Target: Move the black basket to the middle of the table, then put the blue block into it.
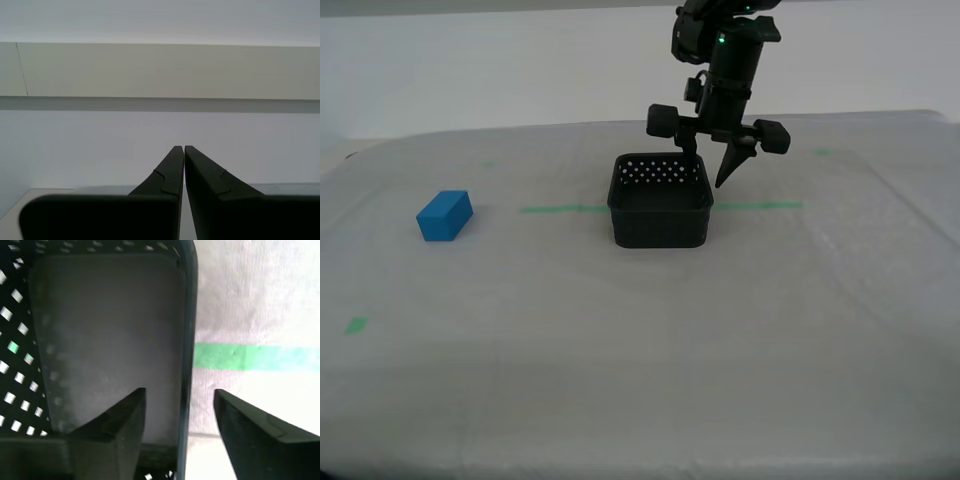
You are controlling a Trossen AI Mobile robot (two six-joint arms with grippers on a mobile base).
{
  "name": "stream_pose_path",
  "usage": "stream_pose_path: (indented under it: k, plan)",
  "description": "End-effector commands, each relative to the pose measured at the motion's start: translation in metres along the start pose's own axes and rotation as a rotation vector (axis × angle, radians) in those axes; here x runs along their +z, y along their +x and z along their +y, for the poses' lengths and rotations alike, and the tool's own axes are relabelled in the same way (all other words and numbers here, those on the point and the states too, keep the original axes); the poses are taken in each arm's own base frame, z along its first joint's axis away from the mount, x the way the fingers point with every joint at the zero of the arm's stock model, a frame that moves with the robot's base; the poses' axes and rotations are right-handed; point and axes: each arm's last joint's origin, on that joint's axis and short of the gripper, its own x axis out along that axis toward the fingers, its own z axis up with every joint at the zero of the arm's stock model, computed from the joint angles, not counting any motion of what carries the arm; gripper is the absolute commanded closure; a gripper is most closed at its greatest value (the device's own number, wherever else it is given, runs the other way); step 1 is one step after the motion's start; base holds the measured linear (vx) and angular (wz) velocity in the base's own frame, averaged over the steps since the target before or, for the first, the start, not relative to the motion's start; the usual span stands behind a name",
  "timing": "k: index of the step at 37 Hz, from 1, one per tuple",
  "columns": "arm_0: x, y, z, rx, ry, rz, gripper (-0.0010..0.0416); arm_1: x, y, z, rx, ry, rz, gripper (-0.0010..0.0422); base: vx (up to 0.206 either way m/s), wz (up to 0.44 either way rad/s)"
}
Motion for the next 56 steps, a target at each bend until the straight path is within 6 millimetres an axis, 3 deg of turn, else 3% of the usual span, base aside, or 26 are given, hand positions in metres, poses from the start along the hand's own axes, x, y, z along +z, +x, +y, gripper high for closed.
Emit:
stream_pose_path:
  k: [1, 9, 17, 40, 56]
  plan:
    - [-0.002, -0.001, -0.001, -0.012, -0.007, 0.016, 0.017, 0.001, 0.0, 0.0, 0.001, 0.001, -0.007, 0.0412, 0.0, 0.0]
    - [-0.003, -0.003, -0.001, -0.016, -0.032, 0.021, 0.0077, 0.001, 0.0, 0.0, 0.0, 0.001, -0.007, 0.0412, 0.0, 0.0]
    - [0.0, -0.008, 0.001, -0.008, -0.043, 0.004, 0.0028, 0.001, 0.0, 0.0, 0.001, 0.001, -0.007, 0.0412, 0.0, 0.0]
    - [0.002, -0.033, 0.006, -0.007, -0.099, 0.002, 0.0012, 0.001, 0.0, 0.0, 0.0, 0.001, -0.007, 0.0412, 0.0, 0.0]
    - [-0.001, -0.074, -0.004, -0.084, -0.157, -0.047, 0.0005, 0.001, 0.0, 0.0, 0.0, 0.001, -0.007, 0.0412, 0.0, 0.0]
